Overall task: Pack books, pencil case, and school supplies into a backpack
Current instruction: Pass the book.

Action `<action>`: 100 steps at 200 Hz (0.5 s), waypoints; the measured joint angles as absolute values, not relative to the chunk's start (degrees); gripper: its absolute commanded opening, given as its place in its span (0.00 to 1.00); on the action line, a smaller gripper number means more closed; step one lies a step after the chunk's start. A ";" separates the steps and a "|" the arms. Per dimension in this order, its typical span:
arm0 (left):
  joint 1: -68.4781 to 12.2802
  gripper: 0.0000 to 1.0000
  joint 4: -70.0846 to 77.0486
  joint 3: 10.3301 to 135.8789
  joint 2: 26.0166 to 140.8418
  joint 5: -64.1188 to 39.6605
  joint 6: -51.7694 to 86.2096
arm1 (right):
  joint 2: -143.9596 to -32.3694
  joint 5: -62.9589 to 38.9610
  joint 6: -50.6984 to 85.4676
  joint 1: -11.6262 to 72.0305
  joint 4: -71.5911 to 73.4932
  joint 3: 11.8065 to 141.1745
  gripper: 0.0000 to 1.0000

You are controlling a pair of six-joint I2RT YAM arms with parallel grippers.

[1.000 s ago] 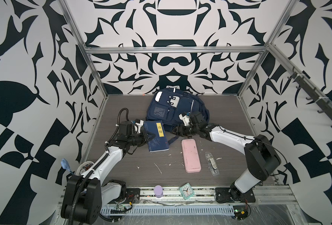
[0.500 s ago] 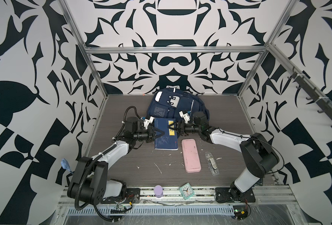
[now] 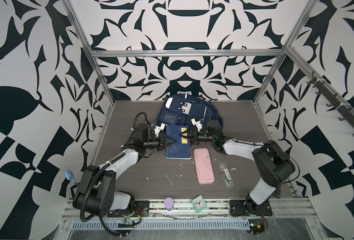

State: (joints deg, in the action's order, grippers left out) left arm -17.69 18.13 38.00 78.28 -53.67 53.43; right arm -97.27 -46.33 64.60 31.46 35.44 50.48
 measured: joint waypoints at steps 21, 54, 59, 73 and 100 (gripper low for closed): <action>-17.69 0.16 17.76 38.00 78.76 -52.66 53.32 | -96.25 -46.54 64.66 31.46 35.40 49.87 0.44; -17.63 0.16 17.69 38.00 79.99 -51.62 53.32 | -94.63 -46.94 64.47 31.48 35.44 48.64 0.40; -17.63 0.16 17.69 38.00 80.07 -51.53 53.32 | -94.54 -46.96 64.51 31.48 35.40 48.47 0.40; -17.63 0.16 17.67 38.00 80.12 -50.98 53.32 | -94.52 -47.00 64.40 31.62 35.40 47.88 0.38; -17.56 0.16 17.63 38.00 80.23 -50.04 53.34 | -94.52 -46.96 64.34 32.23 35.38 47.07 0.34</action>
